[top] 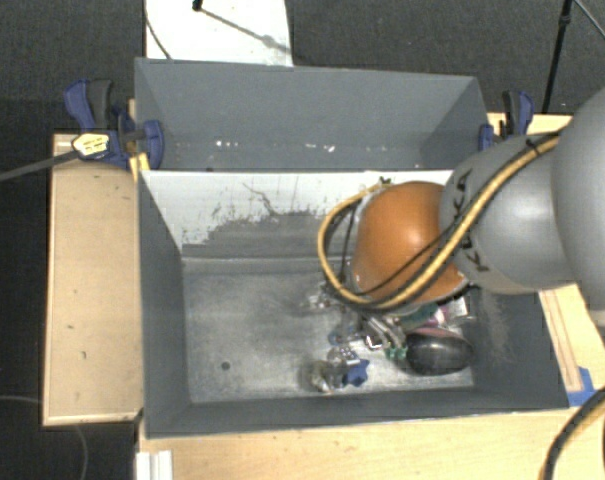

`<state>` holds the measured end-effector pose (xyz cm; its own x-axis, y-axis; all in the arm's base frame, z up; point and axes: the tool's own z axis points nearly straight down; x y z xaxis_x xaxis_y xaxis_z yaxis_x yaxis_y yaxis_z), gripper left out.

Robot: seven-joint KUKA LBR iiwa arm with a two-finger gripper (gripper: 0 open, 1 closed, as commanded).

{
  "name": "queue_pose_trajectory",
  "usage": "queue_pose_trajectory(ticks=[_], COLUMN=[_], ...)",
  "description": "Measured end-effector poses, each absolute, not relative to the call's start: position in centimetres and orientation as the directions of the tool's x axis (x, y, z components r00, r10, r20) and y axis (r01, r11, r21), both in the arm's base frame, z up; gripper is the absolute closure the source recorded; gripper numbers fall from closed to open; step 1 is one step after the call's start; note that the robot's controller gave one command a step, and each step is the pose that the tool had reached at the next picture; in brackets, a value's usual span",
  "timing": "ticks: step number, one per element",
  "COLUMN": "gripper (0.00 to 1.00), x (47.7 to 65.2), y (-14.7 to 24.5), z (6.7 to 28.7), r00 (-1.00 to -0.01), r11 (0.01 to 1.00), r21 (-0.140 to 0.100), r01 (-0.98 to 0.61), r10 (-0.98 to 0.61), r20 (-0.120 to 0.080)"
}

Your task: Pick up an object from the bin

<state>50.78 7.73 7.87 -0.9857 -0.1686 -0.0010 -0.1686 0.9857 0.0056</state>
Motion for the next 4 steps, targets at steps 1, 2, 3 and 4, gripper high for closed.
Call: queue_pose_trajectory(ticks=[1,2,3,4], gripper=[0.0,0.0,1.0,1.0], x=[48.3,49.5,49.7,50.3], y=[-3.0,-3.2,-3.2,-14.6], z=[9.3,7.1,7.3,21.5], r00=[-0.725,-0.876,-0.878,-0.894], r11=[0.725,0.876,0.878,0.894], r21=[-0.002,0.003,0.0,-0.005], r01=[-0.689,-0.482,-0.478,-0.447], r10=[-0.689,-0.482,-0.478,-0.447], r20=[-0.001,0.001,-0.006,-0.009])
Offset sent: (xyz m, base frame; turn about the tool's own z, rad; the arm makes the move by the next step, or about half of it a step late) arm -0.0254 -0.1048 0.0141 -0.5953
